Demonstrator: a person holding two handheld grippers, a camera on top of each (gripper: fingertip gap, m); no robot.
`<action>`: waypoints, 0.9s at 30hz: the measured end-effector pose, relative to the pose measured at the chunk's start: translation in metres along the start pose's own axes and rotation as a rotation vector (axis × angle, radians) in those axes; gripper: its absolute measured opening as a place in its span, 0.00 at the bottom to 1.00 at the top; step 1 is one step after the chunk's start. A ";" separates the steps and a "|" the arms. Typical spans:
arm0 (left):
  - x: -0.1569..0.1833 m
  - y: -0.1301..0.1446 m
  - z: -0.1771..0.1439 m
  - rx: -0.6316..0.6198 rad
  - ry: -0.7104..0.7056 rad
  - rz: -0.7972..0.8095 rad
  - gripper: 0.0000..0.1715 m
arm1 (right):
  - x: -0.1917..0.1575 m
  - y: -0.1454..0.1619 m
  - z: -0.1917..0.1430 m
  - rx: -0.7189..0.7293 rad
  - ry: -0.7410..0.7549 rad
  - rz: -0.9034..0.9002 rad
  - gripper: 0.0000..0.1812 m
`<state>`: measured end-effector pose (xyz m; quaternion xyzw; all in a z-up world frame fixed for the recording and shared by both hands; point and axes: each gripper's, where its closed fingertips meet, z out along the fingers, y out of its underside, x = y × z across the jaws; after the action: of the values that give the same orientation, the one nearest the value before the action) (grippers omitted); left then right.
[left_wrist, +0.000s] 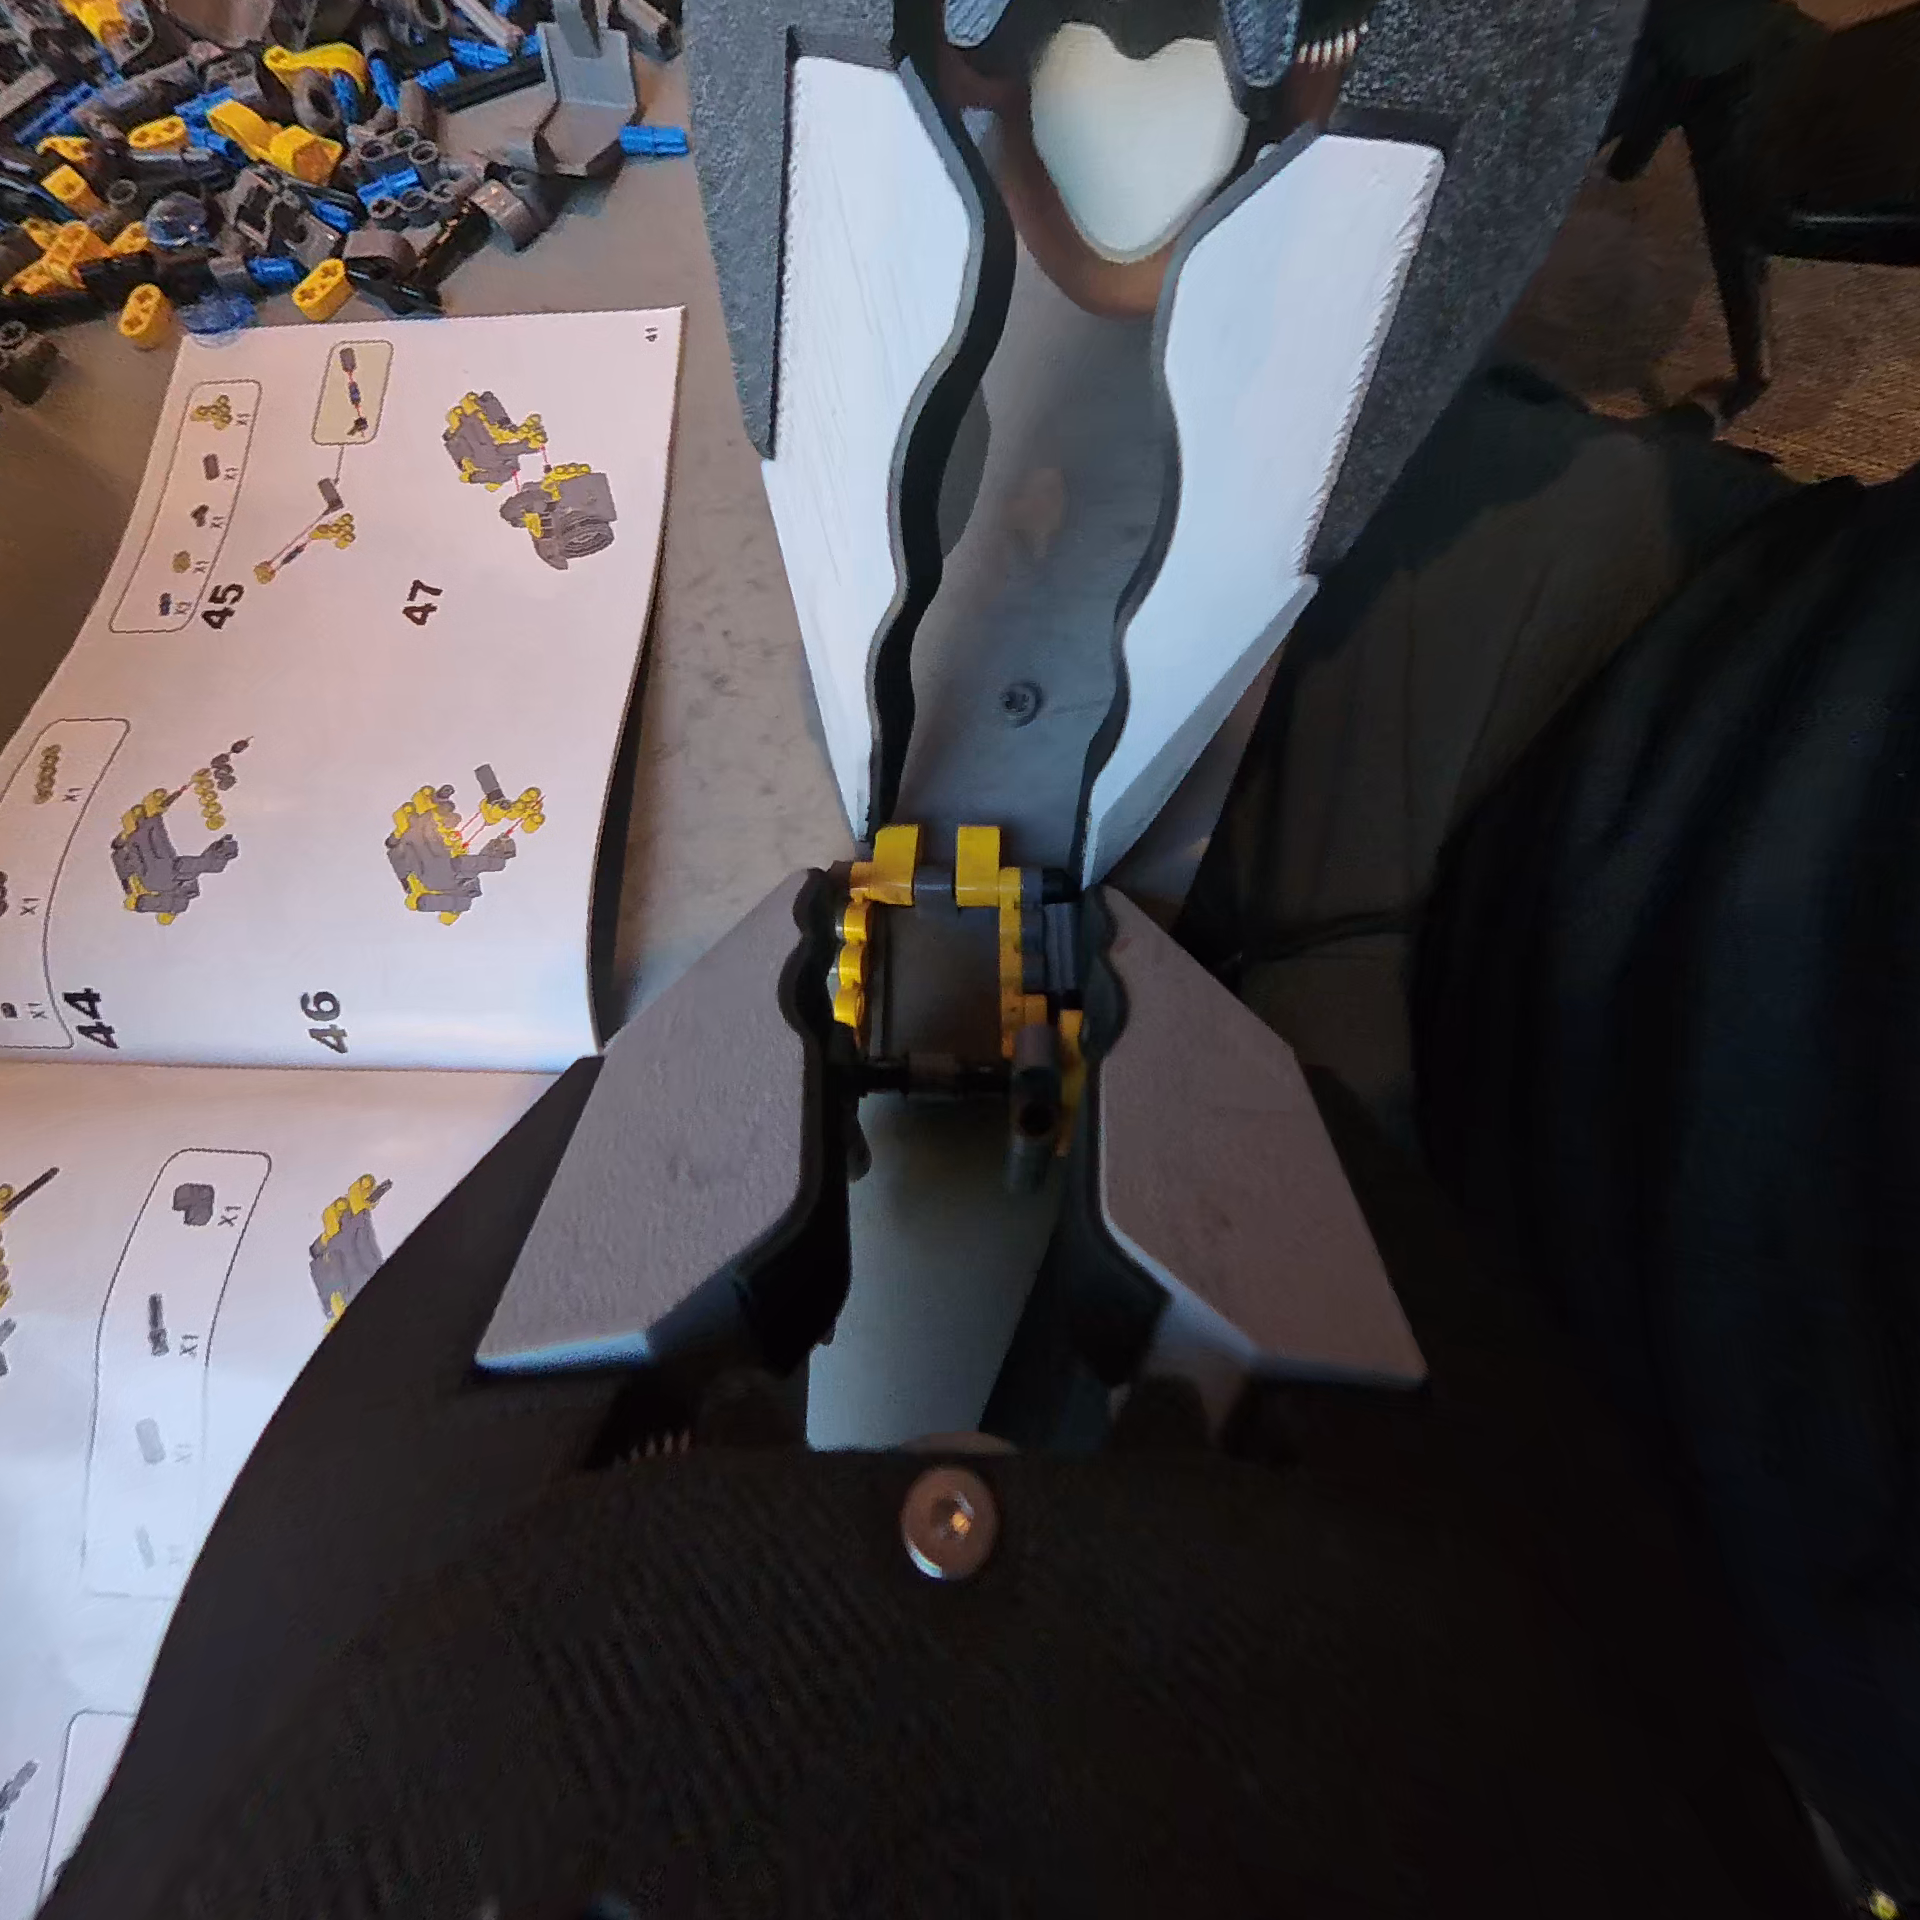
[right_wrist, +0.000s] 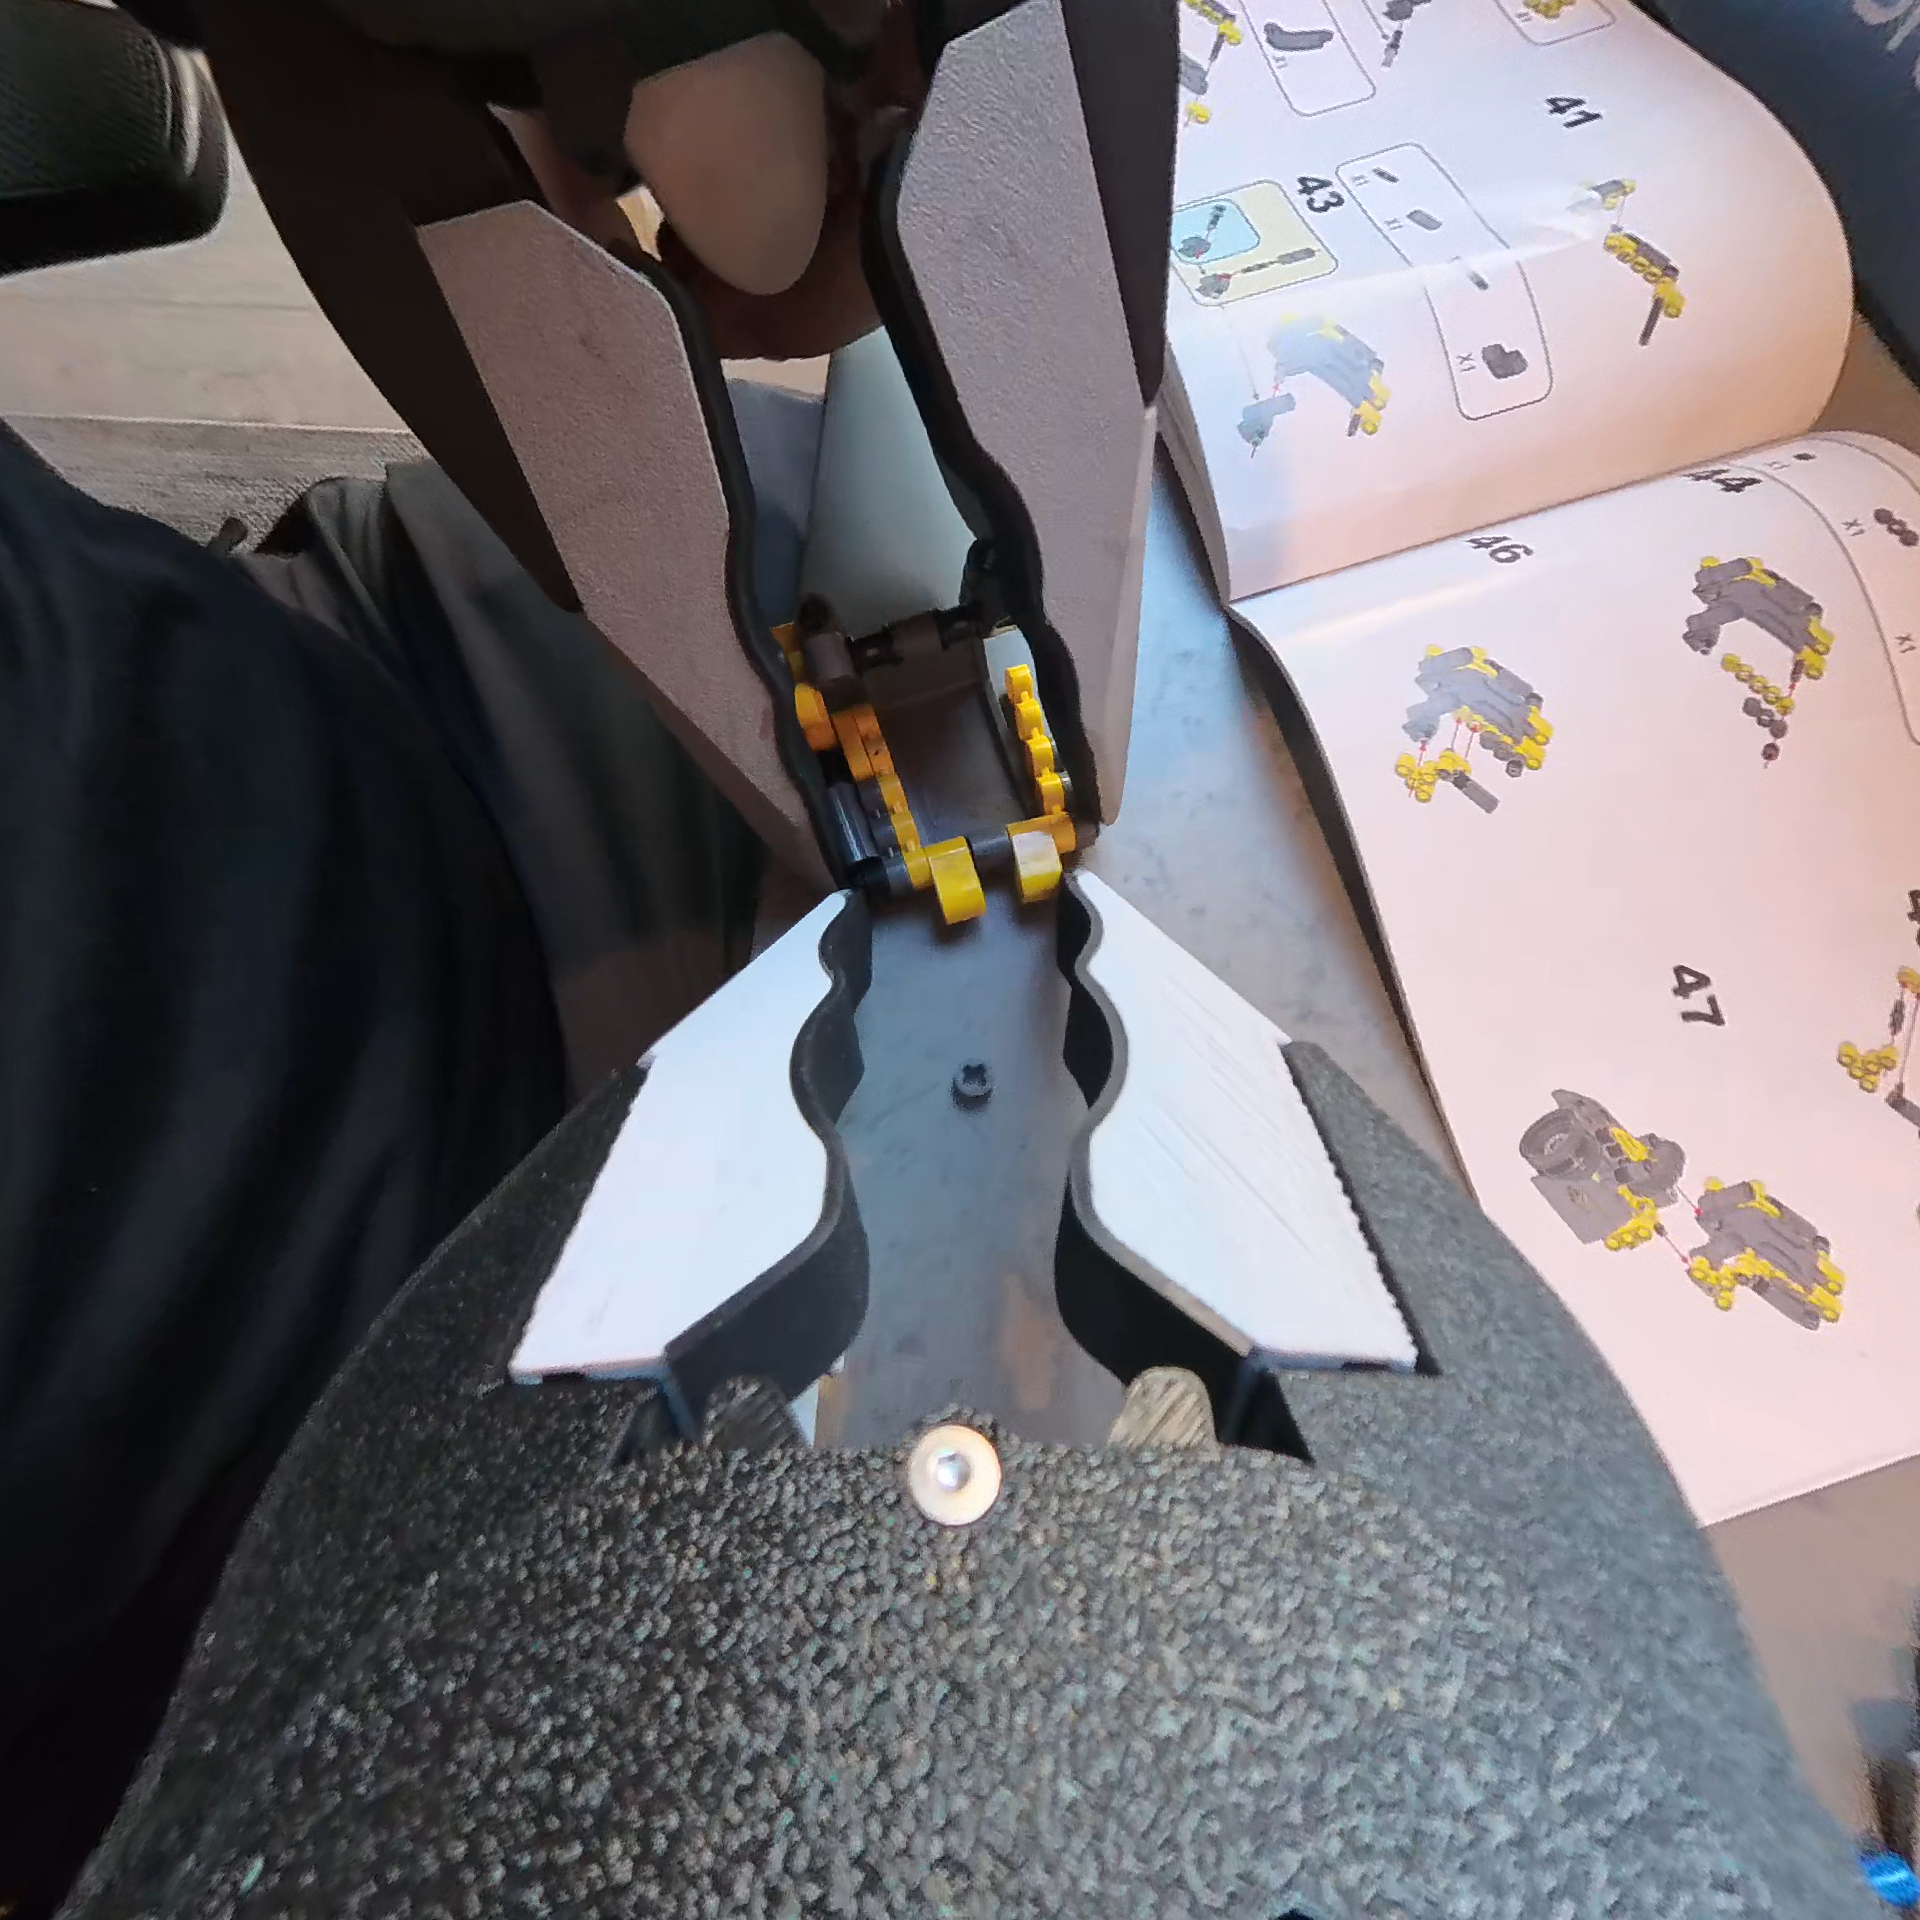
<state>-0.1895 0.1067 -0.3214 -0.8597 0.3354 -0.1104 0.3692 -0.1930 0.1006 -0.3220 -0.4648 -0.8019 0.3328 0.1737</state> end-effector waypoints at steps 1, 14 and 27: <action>-0.001 0.000 0.000 0.000 -0.001 -0.006 0.25 | 0.000 0.000 0.000 0.004 0.001 0.011 0.18; -0.001 0.000 -0.001 0.019 -0.053 -0.021 0.25 | 0.001 -0.001 0.000 0.053 0.047 0.133 0.17; -0.001 0.000 -0.002 0.019 -0.069 -0.046 0.25 | 0.001 -0.003 0.000 0.070 0.033 0.200 0.16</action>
<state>-0.1908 0.1068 -0.3200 -0.8670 0.3014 -0.0925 0.3860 -0.1955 0.1007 -0.3204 -0.5419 -0.7363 0.3685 0.1689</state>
